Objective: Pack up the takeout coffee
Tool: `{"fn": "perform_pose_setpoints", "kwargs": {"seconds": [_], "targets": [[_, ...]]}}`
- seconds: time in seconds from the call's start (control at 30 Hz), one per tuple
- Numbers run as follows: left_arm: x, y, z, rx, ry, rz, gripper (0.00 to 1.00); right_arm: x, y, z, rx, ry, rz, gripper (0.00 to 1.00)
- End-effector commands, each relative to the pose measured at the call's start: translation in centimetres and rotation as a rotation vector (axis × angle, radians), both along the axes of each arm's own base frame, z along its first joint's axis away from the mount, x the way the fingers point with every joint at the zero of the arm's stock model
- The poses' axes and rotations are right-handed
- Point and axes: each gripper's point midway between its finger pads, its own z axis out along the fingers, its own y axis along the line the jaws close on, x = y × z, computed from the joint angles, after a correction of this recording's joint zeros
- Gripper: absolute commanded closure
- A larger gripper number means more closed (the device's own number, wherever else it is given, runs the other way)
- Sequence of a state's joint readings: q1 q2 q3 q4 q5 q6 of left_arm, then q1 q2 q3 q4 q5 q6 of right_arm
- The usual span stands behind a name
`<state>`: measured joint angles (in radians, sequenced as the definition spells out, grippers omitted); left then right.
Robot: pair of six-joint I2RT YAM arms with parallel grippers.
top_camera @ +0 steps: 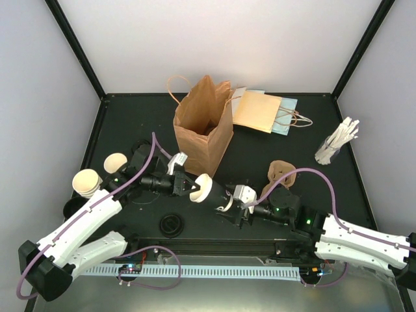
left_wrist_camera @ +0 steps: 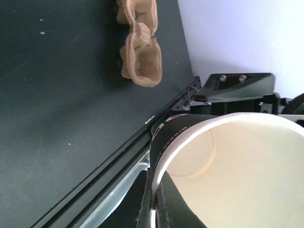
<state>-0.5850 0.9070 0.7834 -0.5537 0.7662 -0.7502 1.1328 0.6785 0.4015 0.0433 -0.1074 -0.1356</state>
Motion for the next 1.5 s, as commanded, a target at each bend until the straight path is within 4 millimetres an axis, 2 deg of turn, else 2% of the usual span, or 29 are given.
{"fn": "perform_pose_setpoints", "kwargs": {"seconds": [0.0, 0.1, 0.2, 0.37, 0.5, 0.57, 0.73, 0.9, 1.0, 1.13, 1.33, 1.47], "targets": [[0.6, 1.0, 0.1, 0.088, -0.076, 0.032, 0.98, 0.0, -0.6, 0.4, 0.01, 0.009, -0.021, 0.0], [1.3, 2.8, -1.8, 0.231, -0.091, 0.092, 0.98, 0.6, -1.1, 0.3, 0.03, 0.069, -0.084, 0.0], [1.5, 4.0, -3.3, 0.361, -0.115, 0.119, 0.98, 2.8, -2.3, 0.3, 0.101, 0.211, -0.264, 0.0], [1.0, 2.9, -5.2, 0.45, -0.157, 0.106, 0.98, 5.1, -4.2, -0.2, 0.052, 0.371, -0.508, 0.0], [0.7, 1.9, -7.0, 0.528, -0.187, 0.102, 0.99, 6.5, -6.6, -1.4, -0.054, 0.445, -0.714, 0.0], [0.9, 1.3, -7.6, 0.557, -0.216, 0.097, 0.98, 6.9, -7.0, -1.9, -0.118, 0.467, -0.77, 0.0], [1.5, -0.5, -8.9, 0.629, -0.277, 0.069, 0.98, 6.7, -7.2, -2.7, -0.197, 0.535, -0.811, 0.0], [2.0, -2.2, -9.4, 0.677, -0.332, 0.048, 0.98, 5.3, -7.1, -4.5, -0.16, 0.699, -0.822, 0.0], [2.4, -2.9, -9.8, 0.703, -0.346, 0.038, 0.98, 5.4, -8.0, -5.4, -0.154, 0.767, -0.925, 0.0], [2.6, -3.7, -10.6, 0.739, -0.35, 0.023, 0.98, 5.9, -9.4, -5.8, -0.216, 0.724, -1.003, 0.0], [3.0, -3.9, -11.5, 0.785, -0.344, 0.018, 0.98, 5.6, -9.2, -6.0, -0.161, 0.74, -0.965, 0.0], [3.1, -4.0, -11.7, 0.786, -0.34, 0.022, 0.94, 5.5, -9.3, -5.8, -0.138, 0.743, -0.955, 0.0]]}}
